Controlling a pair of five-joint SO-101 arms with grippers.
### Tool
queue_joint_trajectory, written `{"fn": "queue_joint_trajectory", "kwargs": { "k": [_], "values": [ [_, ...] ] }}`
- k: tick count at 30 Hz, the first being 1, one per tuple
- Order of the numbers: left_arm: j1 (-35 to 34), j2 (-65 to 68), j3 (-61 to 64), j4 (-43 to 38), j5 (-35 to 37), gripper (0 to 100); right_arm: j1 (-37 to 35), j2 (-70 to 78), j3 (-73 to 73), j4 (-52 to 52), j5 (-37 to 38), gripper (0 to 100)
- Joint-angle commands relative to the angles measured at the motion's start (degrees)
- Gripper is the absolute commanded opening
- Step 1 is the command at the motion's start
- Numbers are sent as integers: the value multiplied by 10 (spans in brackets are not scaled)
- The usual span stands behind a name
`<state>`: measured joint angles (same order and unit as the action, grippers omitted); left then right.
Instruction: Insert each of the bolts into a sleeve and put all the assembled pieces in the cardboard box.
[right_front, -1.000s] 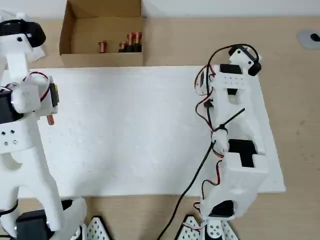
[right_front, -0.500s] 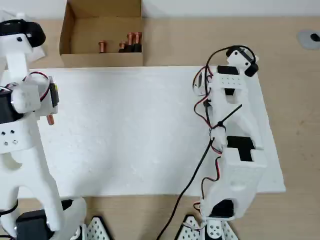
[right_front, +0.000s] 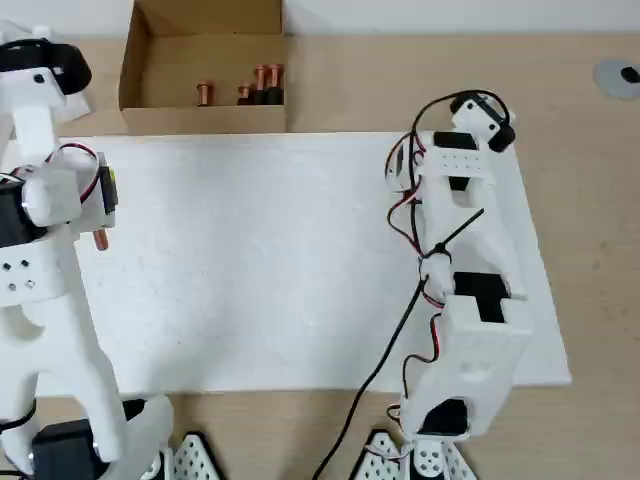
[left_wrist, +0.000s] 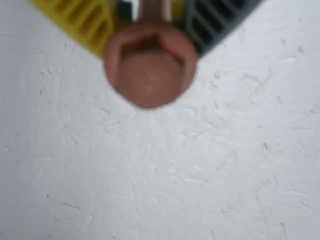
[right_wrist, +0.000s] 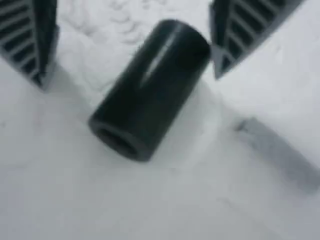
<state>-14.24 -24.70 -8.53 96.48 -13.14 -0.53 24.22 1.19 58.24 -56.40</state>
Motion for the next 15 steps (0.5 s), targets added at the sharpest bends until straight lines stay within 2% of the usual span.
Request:
{"fn": "queue_joint_trajectory", "kwargs": {
  "k": [1,5,15],
  "values": [
    [6,-19,-2,-8,6,10,7,30,-10,-14,9,205],
    [7,-19,-2,-8,6,10,7,33,-35,-13,9,117],
    [7,-20,-2,-8,6,10,-9,34,-51,-4,7,109]
  ]
}}
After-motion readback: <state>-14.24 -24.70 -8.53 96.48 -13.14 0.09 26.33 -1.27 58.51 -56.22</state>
